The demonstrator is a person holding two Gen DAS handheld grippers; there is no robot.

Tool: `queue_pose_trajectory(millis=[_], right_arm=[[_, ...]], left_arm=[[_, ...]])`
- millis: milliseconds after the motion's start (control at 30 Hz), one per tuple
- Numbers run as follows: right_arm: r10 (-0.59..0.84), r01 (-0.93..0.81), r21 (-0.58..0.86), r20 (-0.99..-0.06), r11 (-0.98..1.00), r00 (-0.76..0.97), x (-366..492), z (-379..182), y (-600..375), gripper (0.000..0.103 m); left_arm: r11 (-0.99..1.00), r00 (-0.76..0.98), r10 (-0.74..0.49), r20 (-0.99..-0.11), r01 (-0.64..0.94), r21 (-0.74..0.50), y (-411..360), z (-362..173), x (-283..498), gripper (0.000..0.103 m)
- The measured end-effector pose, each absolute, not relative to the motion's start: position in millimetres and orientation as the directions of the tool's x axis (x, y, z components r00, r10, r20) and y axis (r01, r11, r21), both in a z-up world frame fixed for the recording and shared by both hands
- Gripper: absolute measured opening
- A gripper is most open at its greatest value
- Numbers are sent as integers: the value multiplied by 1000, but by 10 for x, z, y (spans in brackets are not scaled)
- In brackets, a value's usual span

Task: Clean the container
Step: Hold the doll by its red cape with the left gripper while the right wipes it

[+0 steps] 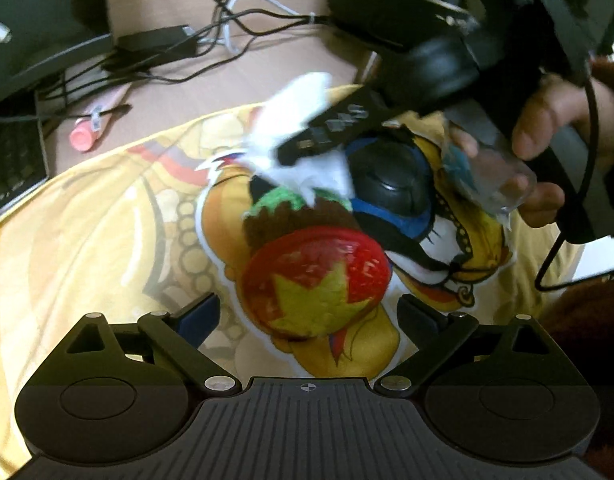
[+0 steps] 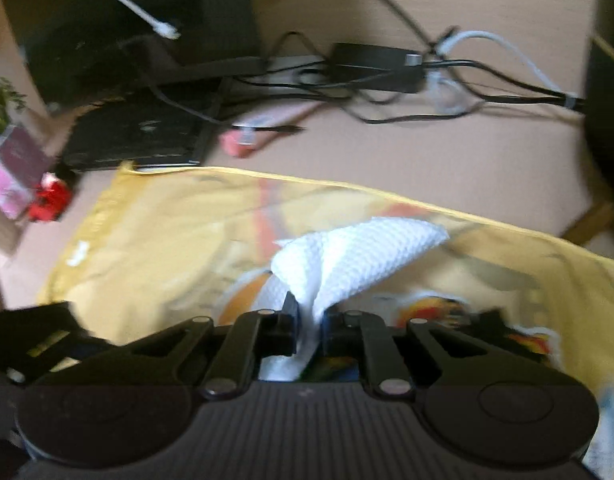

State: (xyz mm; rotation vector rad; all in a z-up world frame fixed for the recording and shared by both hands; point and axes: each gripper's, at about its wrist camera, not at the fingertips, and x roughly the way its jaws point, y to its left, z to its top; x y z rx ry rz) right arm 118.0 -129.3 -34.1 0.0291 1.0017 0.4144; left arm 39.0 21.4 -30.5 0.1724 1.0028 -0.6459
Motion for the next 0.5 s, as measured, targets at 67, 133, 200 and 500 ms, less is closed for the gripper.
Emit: queue_pose_trajectory(millis=[67, 133, 200, 500], right_arm=[[315, -307, 178, -816, 935, 485, 1165, -329, -1409, 12], [333, -293, 209, -810, 933, 483, 1115, -273, -1509, 12], [418, -287, 313, -781, 905, 465, 1043, -181, -1606, 12], [611, -366, 499, -719, 785, 330, 625, -94, -1428, 13]], left_arm=[[808, 367, -433, -823, 563, -174, 247, -310, 416, 99], [809, 364, -441, -820, 556, -189, 264, -313, 434, 99], [799, 348, -456, -819, 567, -204, 256, -315, 439, 99], [763, 293, -458, -840, 615, -201, 128, -356, 428, 100]])
